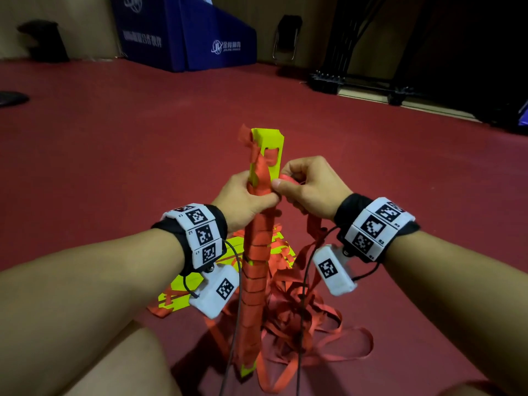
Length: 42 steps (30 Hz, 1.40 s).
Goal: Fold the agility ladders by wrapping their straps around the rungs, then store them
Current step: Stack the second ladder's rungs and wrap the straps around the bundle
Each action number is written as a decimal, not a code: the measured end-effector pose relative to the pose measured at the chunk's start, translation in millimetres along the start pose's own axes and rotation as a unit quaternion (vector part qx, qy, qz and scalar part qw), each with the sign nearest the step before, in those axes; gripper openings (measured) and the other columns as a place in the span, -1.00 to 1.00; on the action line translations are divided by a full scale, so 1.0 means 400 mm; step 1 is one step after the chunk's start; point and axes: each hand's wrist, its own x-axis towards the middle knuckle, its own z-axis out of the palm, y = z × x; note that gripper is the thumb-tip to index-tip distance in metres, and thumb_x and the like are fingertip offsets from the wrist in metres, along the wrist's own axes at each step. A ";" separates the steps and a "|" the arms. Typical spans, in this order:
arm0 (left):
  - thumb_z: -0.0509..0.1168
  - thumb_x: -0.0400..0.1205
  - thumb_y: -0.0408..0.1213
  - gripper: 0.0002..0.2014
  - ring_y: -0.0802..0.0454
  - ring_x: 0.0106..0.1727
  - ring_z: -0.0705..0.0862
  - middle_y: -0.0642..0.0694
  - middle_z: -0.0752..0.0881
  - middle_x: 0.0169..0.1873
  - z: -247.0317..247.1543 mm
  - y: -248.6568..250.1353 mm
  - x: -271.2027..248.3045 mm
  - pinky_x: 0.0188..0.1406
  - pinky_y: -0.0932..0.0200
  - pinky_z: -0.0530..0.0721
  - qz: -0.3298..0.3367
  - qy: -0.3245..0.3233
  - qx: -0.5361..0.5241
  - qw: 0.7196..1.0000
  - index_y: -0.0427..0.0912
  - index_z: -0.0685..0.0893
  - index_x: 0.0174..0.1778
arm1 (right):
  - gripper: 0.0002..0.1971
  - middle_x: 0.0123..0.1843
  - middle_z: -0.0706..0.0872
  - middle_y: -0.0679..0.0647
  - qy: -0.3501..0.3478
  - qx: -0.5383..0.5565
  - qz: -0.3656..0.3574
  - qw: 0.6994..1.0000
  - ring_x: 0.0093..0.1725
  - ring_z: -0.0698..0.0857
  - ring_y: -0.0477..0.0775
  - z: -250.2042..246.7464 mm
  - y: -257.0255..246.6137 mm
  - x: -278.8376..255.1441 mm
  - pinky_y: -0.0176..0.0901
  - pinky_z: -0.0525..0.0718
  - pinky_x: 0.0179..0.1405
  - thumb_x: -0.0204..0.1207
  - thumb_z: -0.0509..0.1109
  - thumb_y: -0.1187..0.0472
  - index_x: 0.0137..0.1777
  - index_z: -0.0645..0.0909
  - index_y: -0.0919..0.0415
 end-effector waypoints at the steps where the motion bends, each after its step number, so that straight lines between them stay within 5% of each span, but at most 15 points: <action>1: 0.48 0.47 -0.48 -0.74 -0.21 -0.13 0.80 -0.53 0.76 -0.03 -0.002 -0.003 0.001 0.01 -0.34 0.82 -0.006 0.004 0.013 1.000 -0.44 0.71 0.07 | -0.71 -0.53 0.59 0.00 0.001 -0.008 -0.004 1.000 -0.60 0.47 -0.07 0.003 0.000 0.001 -0.18 0.45 -0.54 0.56 0.51 0.21 -0.38 0.56 0.12; 5: 0.51 0.24 -0.08 -0.65 -0.25 -0.10 0.85 -0.25 0.86 -0.18 -0.008 -0.028 0.013 0.06 -0.36 0.80 -0.017 0.018 0.107 0.994 -0.12 0.83 -0.09 | -0.68 -0.52 0.58 0.00 -0.013 0.002 -0.004 1.000 -0.58 0.46 -0.11 0.007 0.004 0.003 -0.19 0.40 -0.50 0.52 0.52 0.14 -0.42 0.52 0.11; 8: 0.40 0.13 0.10 -0.68 -0.19 -0.18 0.80 -0.07 0.83 -0.27 -0.008 -0.022 0.014 -0.09 -0.25 0.81 -0.019 0.013 0.174 0.984 0.16 0.81 -0.23 | -0.44 -0.45 0.55 0.04 -0.009 -0.076 -0.006 0.997 -0.48 0.45 -0.04 0.016 -0.002 -0.001 -0.12 0.37 -0.44 0.33 0.54 -0.31 -0.32 0.55 0.24; 10: 0.36 0.11 0.12 -0.69 -0.12 -0.25 0.74 0.01 0.77 -0.33 -0.001 -0.007 0.006 -0.21 -0.10 0.77 -0.015 0.003 0.201 0.979 0.15 0.75 -0.28 | -0.38 -0.46 0.52 0.02 0.018 -0.137 -0.003 0.990 -0.47 0.44 -0.03 0.022 -0.004 -0.003 -0.09 0.35 -0.46 0.30 0.53 -0.39 -0.30 0.58 0.24; 13: 0.36 0.09 0.13 -0.51 0.03 -0.29 0.69 0.07 0.73 -0.32 0.009 -0.002 0.002 -0.27 0.05 0.65 -0.021 -0.010 0.211 0.977 0.05 0.69 -0.08 | -0.51 -0.45 0.55 0.12 0.037 -0.149 -0.007 0.988 -0.46 0.45 0.03 0.022 -0.002 -0.005 -0.02 0.38 -0.44 0.43 0.52 -0.25 -0.33 0.56 0.19; 16: 0.33 0.10 0.15 -0.36 -0.04 -0.21 0.67 -0.01 0.70 -0.21 0.011 0.003 0.006 -0.10 -0.12 0.69 -0.022 -0.022 0.204 0.978 -0.02 0.59 0.10 | -0.60 -0.44 0.52 0.13 0.044 -0.139 -0.022 0.989 -0.44 0.41 0.04 0.017 0.004 -0.006 0.01 0.36 -0.39 0.51 0.51 -0.14 -0.36 0.53 0.13; 19: 0.36 0.17 0.05 -0.41 -0.05 -0.17 0.63 -0.08 0.65 -0.16 0.007 0.008 0.005 -0.05 -0.15 0.67 -0.021 -0.046 0.166 0.985 -0.04 0.56 0.13 | -0.60 -0.37 0.61 0.24 0.055 -0.120 -0.022 0.991 -0.41 0.44 0.03 0.007 0.010 -0.004 0.00 0.41 -0.38 0.49 0.52 -0.14 -0.25 0.64 0.22; 23: 0.40 0.23 0.22 -0.35 -0.02 0.00 0.75 -0.04 0.75 0.05 -0.016 0.004 -0.005 0.03 -0.11 0.76 -0.001 -0.047 0.186 0.981 0.03 0.58 0.23 | -0.63 -0.49 0.68 0.03 0.062 -0.074 0.011 0.995 -0.48 0.56 -0.09 -0.006 0.018 -0.004 -0.11 0.51 -0.41 0.41 0.60 -0.13 -0.35 0.64 0.14; 27: 0.53 0.17 0.22 -0.38 -0.11 0.06 0.79 0.03 0.80 0.01 -0.029 -0.005 -0.006 0.08 -0.34 0.78 -0.001 -0.032 0.178 0.983 0.15 0.64 0.14 | -0.65 -0.59 0.62 -0.14 0.038 -0.046 0.013 0.998 -0.57 0.51 -0.22 -0.009 0.016 -0.008 -0.31 0.43 -0.49 0.38 0.64 -0.07 -0.39 0.59 0.10; 31: 0.54 0.06 0.15 -0.41 -0.05 0.02 0.80 0.00 0.84 -0.09 -0.027 -0.002 0.001 0.15 -0.19 0.76 0.013 -0.009 0.170 0.985 0.08 0.70 0.01 | -0.67 -0.50 0.66 -0.07 -0.010 0.037 -0.006 0.999 -0.52 0.53 -0.16 -0.009 0.010 -0.012 -0.26 0.47 -0.47 0.43 0.63 0.09 -0.31 0.58 0.27; 34: 0.52 0.07 0.06 -0.48 -0.05 -0.09 0.79 -0.03 0.83 -0.18 -0.023 0.002 0.002 0.14 -0.26 0.74 0.023 -0.004 0.144 0.989 0.02 0.71 -0.05 | -0.84 -0.44 0.71 -0.08 -0.041 0.087 -0.026 0.995 -0.50 0.62 -0.20 -0.007 0.000 -0.016 -0.34 0.55 -0.46 0.54 0.53 0.32 -0.21 0.60 0.24; 37: 0.55 0.08 -0.04 -0.46 -0.16 0.02 0.80 -0.13 0.85 -0.09 -0.021 0.001 0.011 0.24 -0.28 0.71 0.027 0.017 0.089 0.996 0.01 0.72 0.02 | -0.76 -0.33 0.75 0.13 -0.031 0.096 -0.041 0.994 -0.41 0.67 0.01 -0.020 0.008 -0.010 -0.07 0.66 -0.32 0.58 0.46 0.42 0.07 0.57 0.08; 42: 0.52 -0.02 -0.08 -0.47 -0.06 -0.17 0.73 -0.12 0.83 -0.23 -0.016 0.001 0.011 0.03 -0.14 0.70 -0.006 0.019 0.055 0.998 -0.11 0.81 -0.10 | -0.70 -0.22 0.79 0.14 -0.025 0.008 -0.051 0.998 -0.21 0.73 0.35 -0.021 0.022 -0.002 0.28 0.71 -0.05 0.50 0.46 0.36 -0.09 0.54 -0.12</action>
